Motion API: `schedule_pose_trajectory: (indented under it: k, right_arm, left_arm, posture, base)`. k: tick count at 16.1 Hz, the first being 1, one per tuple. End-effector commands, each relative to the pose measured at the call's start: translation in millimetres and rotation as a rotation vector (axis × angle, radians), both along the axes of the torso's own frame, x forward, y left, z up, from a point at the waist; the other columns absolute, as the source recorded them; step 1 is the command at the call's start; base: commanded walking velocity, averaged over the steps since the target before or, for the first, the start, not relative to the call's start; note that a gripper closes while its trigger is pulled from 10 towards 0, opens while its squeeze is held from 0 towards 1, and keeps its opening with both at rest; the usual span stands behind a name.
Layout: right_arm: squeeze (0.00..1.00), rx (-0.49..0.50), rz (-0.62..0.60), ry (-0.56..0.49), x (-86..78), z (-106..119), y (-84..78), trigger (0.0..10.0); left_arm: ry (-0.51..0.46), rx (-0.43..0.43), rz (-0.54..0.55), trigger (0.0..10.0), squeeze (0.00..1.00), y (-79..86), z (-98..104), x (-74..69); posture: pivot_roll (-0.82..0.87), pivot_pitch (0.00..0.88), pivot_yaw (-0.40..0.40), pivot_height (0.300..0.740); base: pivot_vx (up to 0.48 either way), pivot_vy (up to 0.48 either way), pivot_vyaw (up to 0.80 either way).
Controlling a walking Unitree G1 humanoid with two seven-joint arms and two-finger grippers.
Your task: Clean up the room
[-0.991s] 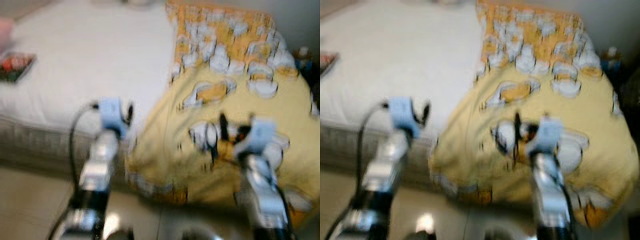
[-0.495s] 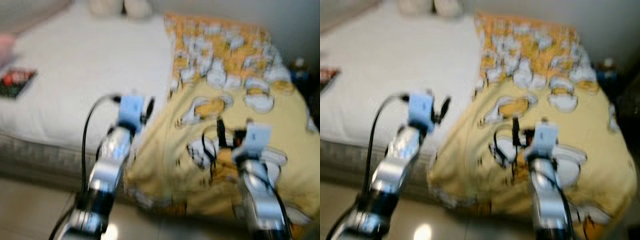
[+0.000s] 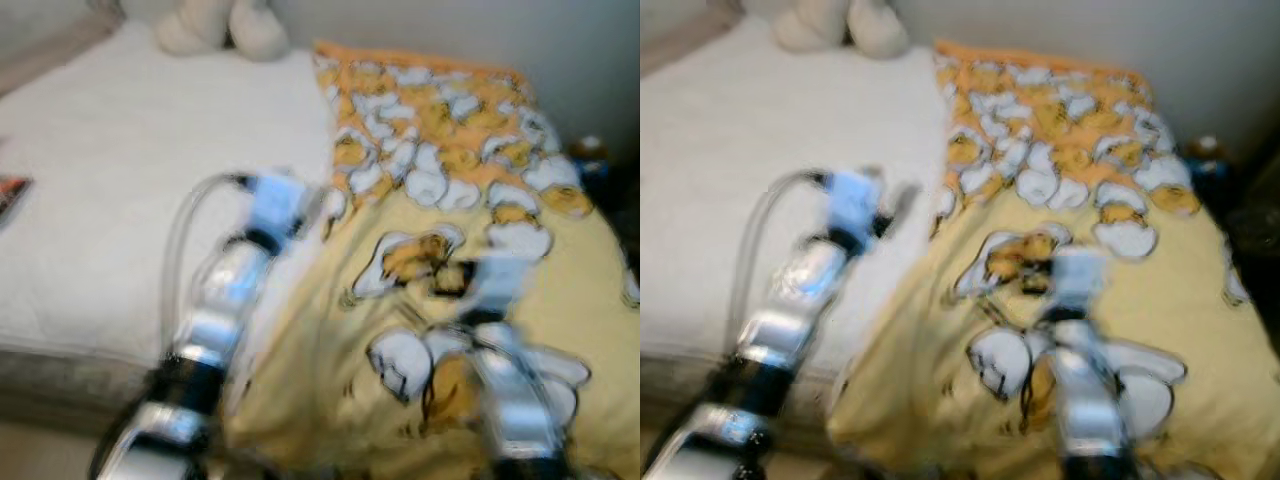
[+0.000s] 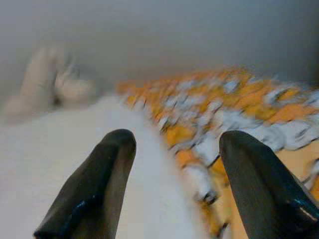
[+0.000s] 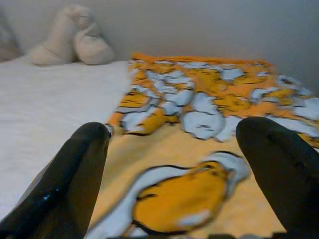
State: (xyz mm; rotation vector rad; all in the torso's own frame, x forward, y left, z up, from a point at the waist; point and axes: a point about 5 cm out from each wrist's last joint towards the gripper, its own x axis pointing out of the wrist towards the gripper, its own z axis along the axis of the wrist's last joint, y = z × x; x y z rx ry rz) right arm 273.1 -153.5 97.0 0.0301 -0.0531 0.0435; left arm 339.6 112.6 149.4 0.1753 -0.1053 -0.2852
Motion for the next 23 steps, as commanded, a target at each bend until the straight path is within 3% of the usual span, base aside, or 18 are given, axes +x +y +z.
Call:
schedule_pose_trajectory:
  k: [1, 4, 5, 7, 11, 14, 22, 23]
  right_arm:
    - [0.00, -0.033, -0.046, -0.006, -4.5, 0, -15.7, 10.0]
    - [0.00, -0.026, -0.045, -0.004, -11.2, -1, -12.8, 10.0]
    - [0.00, -0.017, -0.040, -0.006, -20.4, -1, -7.2, 10.0]
    - [0.00, -0.019, -0.022, -0.015, -27.1, 1, -4.0, 10.0]
    - [0.00, -0.075, 0.047, 0.070, -68.0, -12, -4.0, 10.0]
    - [0.00, -0.064, 0.124, 0.171, -88.6, -24, 0.1, 10.0]
    - [0.00, 0.002, 0.240, 0.235, -111.8, -20, 20.6, 10.0]
    - [0.00, 0.006, 0.236, 0.242, -115.5, -19, 20.9, 10.0]
  left_arm:
    - [0.080, -0.035, 0.000, 10.0, 0.00, -8.6, -4, 6.6]
    - [0.190, -0.046, 0.017, 10.0, 0.00, -4.8, -9, 23.3]
    - [0.323, -0.063, 0.037, 10.0, 0.00, -4.1, -14, 39.5]
    - [0.342, -0.053, 0.049, 10.0, 0.00, -3.9, -14, 45.5]
    - [0.354, -0.012, 0.113, 10.0, 0.00, 2.3, -5, 58.4]
    - [0.362, -0.026, 0.132, 10.0, 0.00, 2.6, -4, 60.6]
    - [0.454, -0.066, 0.208, 10.0, 0.00, 21.8, -34, 49.5]
    - [0.477, -0.116, 0.198, 10.0, 0.00, 19.2, -37, 47.9]
  posture:
    - [-0.03, 0.021, -0.024, 0.740]
    - [-0.05, 0.047, -0.005, 0.740]
    - [-0.07, 0.062, 0.016, 0.740]
    - [-0.08, 0.070, 0.026, 0.740]
    - [-0.18, 0.114, 0.082, 0.740]
    - [-0.21, 0.132, 0.093, 0.740]
    - [-0.23, 0.186, 0.089, 0.740]
    - [-0.24, 0.195, 0.096, 0.740]
  base:
    - [0.000, 0.000, 0.00]
    - [0.000, 0.000, 0.00]
    - [0.000, 0.000, 0.00]
    - [0.000, 0.000, 0.00]
    - [0.000, 0.000, 0.00]
    - [0.000, 0.000, 0.00]
    - [0.000, 0.000, 0.00]
    - [0.000, 0.000, 0.00]
